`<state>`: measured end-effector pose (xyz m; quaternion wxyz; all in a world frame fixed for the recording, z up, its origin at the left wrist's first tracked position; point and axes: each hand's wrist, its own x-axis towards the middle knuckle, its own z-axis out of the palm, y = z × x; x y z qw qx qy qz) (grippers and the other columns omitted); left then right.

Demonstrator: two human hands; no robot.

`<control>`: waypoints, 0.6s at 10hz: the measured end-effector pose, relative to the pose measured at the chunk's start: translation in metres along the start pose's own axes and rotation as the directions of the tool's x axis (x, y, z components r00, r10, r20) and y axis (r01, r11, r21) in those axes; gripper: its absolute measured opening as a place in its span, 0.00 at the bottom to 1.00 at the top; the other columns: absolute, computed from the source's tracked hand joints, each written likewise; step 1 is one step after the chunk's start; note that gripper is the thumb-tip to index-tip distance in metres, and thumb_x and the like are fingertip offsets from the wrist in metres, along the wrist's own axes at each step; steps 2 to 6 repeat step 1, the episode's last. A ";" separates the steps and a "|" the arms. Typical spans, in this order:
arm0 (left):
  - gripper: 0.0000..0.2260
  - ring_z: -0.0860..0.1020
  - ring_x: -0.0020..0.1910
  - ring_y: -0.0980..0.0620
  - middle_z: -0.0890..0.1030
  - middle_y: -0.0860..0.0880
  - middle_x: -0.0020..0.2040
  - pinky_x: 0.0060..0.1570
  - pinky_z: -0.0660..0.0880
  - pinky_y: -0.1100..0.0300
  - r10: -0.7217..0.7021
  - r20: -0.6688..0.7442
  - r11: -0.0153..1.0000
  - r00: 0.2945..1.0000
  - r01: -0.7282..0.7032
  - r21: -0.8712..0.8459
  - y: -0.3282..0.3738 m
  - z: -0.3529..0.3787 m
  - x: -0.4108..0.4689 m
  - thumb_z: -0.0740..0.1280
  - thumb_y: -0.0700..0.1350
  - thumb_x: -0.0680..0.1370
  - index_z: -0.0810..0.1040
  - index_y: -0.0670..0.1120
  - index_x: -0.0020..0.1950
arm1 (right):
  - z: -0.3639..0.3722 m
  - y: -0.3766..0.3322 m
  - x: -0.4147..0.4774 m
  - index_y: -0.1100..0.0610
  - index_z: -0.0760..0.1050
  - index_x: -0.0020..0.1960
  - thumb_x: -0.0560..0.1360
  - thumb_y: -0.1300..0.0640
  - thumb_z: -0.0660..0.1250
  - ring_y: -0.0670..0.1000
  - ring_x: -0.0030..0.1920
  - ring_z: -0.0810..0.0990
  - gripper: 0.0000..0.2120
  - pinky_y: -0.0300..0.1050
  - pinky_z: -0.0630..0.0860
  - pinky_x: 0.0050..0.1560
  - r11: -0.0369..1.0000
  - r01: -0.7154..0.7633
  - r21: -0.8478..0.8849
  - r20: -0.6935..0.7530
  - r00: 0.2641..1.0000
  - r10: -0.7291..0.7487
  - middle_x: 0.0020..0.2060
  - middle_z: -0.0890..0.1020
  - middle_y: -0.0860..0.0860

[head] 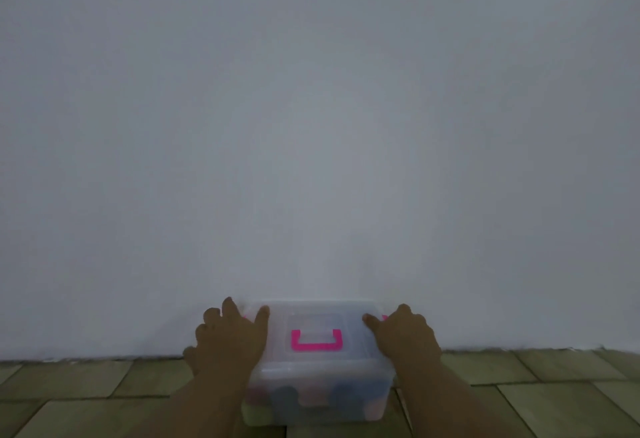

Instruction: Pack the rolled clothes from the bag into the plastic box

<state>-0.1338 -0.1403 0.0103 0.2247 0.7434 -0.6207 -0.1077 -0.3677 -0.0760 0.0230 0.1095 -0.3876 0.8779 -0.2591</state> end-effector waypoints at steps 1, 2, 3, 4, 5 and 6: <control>0.34 0.69 0.66 0.42 0.68 0.42 0.71 0.64 0.67 0.48 0.107 0.019 0.961 0.994 -0.099 -0.258 0.003 -0.051 0.011 0.58 0.66 0.74 0.65 0.45 0.72 | -0.053 -0.014 -0.001 0.60 0.69 0.64 0.72 0.37 0.65 0.57 0.58 0.76 0.32 0.48 0.72 0.54 0.991 0.106 0.088 -0.041 0.994 -0.102 0.59 0.77 0.57; 0.34 0.69 0.66 0.42 0.68 0.42 0.71 0.64 0.67 0.48 0.107 0.019 0.961 0.994 -0.099 -0.258 0.003 -0.051 0.011 0.58 0.66 0.74 0.65 0.45 0.72 | -0.053 -0.014 -0.001 0.60 0.69 0.64 0.72 0.37 0.65 0.57 0.58 0.76 0.32 0.48 0.72 0.54 0.991 0.106 0.088 -0.041 0.994 -0.102 0.59 0.77 0.57; 0.34 0.69 0.66 0.42 0.68 0.42 0.71 0.64 0.67 0.48 0.107 0.019 0.961 0.994 -0.099 -0.258 0.003 -0.051 0.011 0.58 0.66 0.74 0.65 0.45 0.72 | -0.053 -0.014 -0.001 0.60 0.69 0.64 0.72 0.37 0.65 0.57 0.58 0.76 0.32 0.48 0.72 0.54 0.991 0.106 0.088 -0.041 0.994 -0.102 0.59 0.77 0.57; 0.34 0.69 0.66 0.42 0.68 0.42 0.71 0.64 0.67 0.48 0.107 0.019 0.961 0.994 -0.099 -0.258 0.003 -0.051 0.011 0.58 0.66 0.74 0.65 0.45 0.72 | -0.053 -0.014 -0.001 0.60 0.69 0.64 0.72 0.37 0.65 0.57 0.58 0.76 0.32 0.48 0.72 0.54 0.991 0.106 0.088 -0.041 0.994 -0.102 0.59 0.77 0.57; 0.34 0.69 0.66 0.42 0.68 0.42 0.71 0.64 0.67 0.48 0.107 0.019 0.961 0.994 -0.099 -0.258 0.003 -0.051 0.011 0.58 0.66 0.74 0.65 0.45 0.72 | -0.053 -0.014 -0.001 0.60 0.69 0.64 0.72 0.37 0.65 0.57 0.58 0.76 0.32 0.48 0.72 0.54 0.991 0.106 0.088 -0.041 0.994 -0.102 0.59 0.77 0.57; 0.34 0.69 0.66 0.42 0.68 0.42 0.71 0.64 0.67 0.48 0.107 0.019 0.961 0.994 -0.099 -0.258 0.003 -0.051 0.011 0.58 0.66 0.74 0.65 0.45 0.72 | -0.053 -0.014 -0.001 0.60 0.69 0.64 0.72 0.37 0.65 0.57 0.58 0.76 0.32 0.48 0.72 0.54 0.991 0.106 0.088 -0.041 0.994 -0.102 0.59 0.77 0.57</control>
